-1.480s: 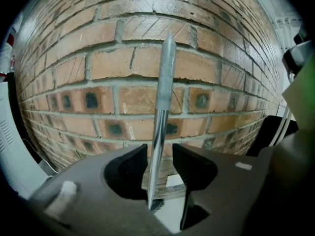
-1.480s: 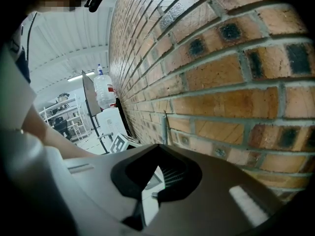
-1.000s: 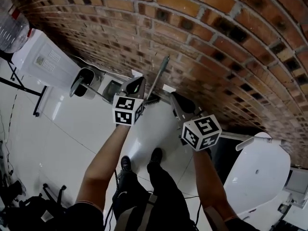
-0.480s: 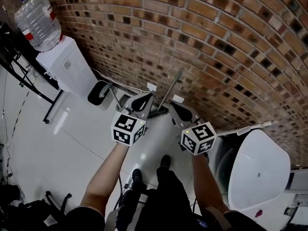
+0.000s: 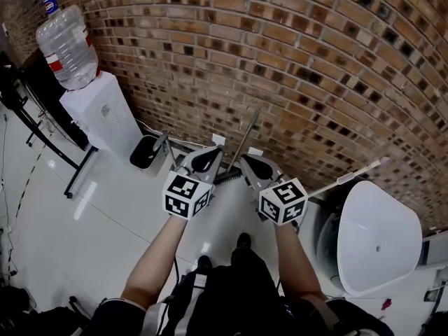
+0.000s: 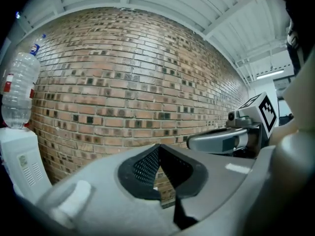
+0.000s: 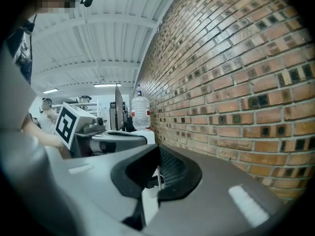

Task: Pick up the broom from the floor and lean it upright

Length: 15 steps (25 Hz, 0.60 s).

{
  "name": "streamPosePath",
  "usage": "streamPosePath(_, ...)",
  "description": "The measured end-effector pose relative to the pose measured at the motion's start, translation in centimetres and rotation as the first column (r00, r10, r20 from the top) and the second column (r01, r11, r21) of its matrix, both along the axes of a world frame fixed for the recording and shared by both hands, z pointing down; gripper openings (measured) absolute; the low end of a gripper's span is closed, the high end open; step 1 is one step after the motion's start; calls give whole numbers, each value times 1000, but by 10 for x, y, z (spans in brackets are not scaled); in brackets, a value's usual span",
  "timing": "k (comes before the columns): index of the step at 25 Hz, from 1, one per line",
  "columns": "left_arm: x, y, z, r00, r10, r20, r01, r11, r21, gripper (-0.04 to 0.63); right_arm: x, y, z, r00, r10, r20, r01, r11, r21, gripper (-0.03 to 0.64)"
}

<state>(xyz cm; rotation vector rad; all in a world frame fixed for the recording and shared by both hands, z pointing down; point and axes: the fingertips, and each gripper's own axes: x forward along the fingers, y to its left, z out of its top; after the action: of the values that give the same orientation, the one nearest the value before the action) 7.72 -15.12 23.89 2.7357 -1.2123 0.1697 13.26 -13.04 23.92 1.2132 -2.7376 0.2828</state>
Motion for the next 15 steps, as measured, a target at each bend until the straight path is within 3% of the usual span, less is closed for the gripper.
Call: streamPosePath(15,-5,14,-21,1000,25,-10,-25,999,31,2,-8,9,-24,1000,13,-2,-13,999,46,3)
